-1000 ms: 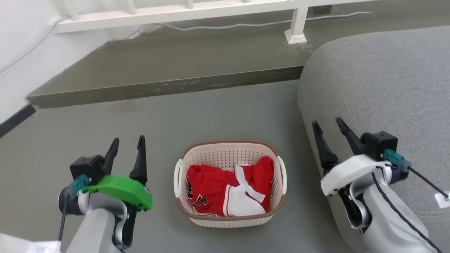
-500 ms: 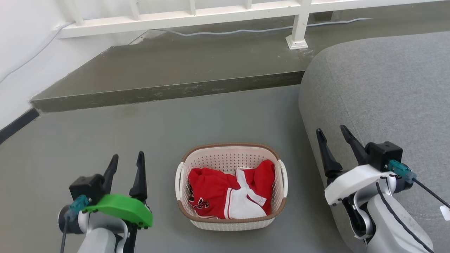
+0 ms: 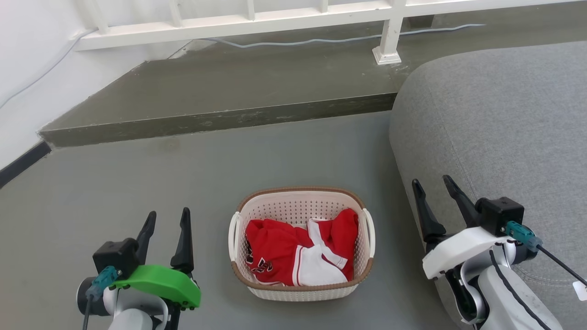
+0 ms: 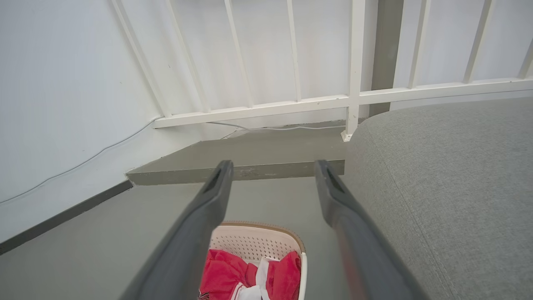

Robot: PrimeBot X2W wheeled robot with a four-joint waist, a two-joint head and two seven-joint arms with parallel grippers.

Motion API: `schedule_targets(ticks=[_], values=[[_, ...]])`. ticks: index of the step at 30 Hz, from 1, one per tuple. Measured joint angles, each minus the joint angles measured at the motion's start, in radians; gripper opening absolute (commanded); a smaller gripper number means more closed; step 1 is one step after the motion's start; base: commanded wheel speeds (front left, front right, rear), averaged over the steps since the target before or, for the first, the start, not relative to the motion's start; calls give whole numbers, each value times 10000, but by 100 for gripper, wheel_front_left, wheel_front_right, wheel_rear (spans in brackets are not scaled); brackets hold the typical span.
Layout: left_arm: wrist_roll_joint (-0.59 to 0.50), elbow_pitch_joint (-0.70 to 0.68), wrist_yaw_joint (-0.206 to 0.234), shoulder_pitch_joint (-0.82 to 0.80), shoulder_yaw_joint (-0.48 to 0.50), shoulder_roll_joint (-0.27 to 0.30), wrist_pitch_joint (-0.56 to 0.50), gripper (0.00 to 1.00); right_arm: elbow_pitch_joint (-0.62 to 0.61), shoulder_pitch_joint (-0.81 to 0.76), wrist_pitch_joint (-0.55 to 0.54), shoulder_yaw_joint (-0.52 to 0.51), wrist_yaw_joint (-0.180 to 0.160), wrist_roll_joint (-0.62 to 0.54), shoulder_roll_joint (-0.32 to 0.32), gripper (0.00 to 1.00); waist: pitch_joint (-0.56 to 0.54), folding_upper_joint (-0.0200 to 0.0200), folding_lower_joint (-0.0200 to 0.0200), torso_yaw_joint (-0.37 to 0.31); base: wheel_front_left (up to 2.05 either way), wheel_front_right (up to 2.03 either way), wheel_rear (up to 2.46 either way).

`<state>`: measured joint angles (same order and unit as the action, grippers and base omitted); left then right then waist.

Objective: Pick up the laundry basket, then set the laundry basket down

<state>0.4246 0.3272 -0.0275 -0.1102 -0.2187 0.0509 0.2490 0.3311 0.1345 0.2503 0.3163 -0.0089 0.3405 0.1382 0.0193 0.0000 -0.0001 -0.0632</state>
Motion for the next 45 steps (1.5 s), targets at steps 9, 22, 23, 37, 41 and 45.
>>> schedule_targets(ticks=[9, 22, 23, 37, 41, 45], values=[[-42, -182, -77, 100, 163, -17, 0, 100, -82, -12, 0, -121, 104, -161, -48, 100, 62, 0, 0, 25, 0, 0, 0], [-148, -345, -211, 124, 236, -40, 0, 100, -125, -92, 0, -234, 205, -336, -117, 100, 135, 0, 0, 57, 0, 0, 0], [-148, -343, -242, 125, 236, -42, 0, 100, -128, -117, 0, -240, 205, -337, -119, 100, 142, 1, 0, 58, 0, 0, 0], [466, 314, -297, 480, 299, -142, -245, 0, 456, -835, -136, -343, 207, 263, -328, 0, 130, 0, 1, 94, 0, 0, 0], [926, 314, -299, 479, 451, -144, -387, 0, 416, -833, -240, -493, 265, 744, -366, 0, 116, 0, 0, 117, 0, 0, 0], [1473, 309, -330, 479, 525, -144, -522, 0, 385, -831, -416, -625, 311, 1361, -378, 0, 105, 0, 1, 138, 0, 0, 0]])
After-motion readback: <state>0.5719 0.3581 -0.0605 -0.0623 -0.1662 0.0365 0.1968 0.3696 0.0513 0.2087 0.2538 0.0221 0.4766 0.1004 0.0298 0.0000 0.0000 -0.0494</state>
